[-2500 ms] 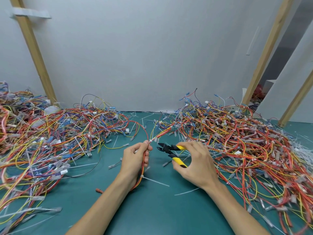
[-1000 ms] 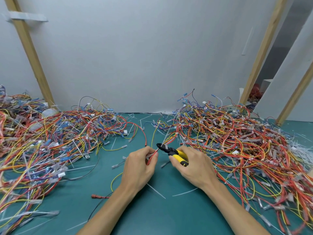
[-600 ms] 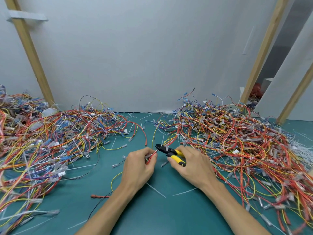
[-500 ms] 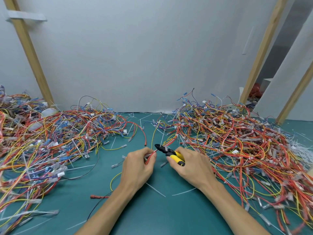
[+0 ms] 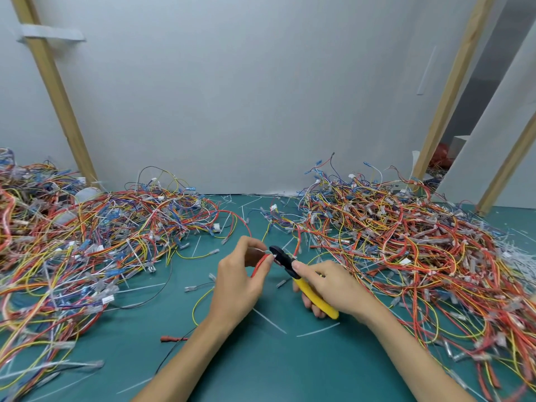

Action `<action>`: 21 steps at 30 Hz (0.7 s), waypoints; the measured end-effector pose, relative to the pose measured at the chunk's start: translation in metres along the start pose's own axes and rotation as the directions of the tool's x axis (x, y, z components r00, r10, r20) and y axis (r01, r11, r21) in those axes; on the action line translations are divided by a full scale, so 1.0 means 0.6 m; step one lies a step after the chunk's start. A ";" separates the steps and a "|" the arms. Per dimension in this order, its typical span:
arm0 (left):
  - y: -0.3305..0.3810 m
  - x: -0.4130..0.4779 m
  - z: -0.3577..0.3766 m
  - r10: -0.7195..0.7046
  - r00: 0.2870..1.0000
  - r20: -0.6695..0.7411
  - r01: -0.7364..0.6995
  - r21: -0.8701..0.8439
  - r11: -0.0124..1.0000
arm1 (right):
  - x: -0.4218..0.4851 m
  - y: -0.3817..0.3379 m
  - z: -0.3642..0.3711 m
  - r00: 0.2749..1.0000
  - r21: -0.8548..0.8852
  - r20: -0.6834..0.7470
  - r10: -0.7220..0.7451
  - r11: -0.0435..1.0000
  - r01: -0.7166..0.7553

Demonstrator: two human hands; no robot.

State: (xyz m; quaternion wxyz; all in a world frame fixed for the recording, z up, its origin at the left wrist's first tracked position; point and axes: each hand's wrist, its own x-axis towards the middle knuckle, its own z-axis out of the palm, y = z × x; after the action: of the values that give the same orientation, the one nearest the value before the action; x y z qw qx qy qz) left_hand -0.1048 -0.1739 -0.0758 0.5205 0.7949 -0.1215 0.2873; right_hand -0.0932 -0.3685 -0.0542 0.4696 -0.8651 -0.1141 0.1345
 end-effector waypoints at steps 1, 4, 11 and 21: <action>0.000 -0.001 0.002 -0.046 0.999 0.007 0.046 -0.053 0.998 | -0.002 0.000 -0.001 0.998 0.089 0.054 0.029 0.995 -0.034; -0.002 -0.002 0.005 -0.195 0.979 0.063 0.203 -0.176 0.963 | -0.005 0.000 -0.002 0.990 0.205 0.133 0.054 0.976 -0.081; -0.003 0.001 0.006 -0.361 0.909 0.209 0.415 -0.366 0.833 | -0.007 -0.002 -0.001 0.989 0.215 0.136 0.060 0.973 -0.089; 0.001 0.001 0.007 -0.374 0.900 0.225 0.436 -0.416 0.798 | -0.008 -0.007 0.005 0.991 0.201 0.122 0.056 0.976 -0.079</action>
State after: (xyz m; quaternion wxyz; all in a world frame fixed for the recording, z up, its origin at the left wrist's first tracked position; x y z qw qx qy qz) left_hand -0.1034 -0.1781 -0.0762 0.7326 0.6744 -0.0465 0.0793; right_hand -0.0990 -0.3654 -0.0515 0.5441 -0.8061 -0.0971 0.2114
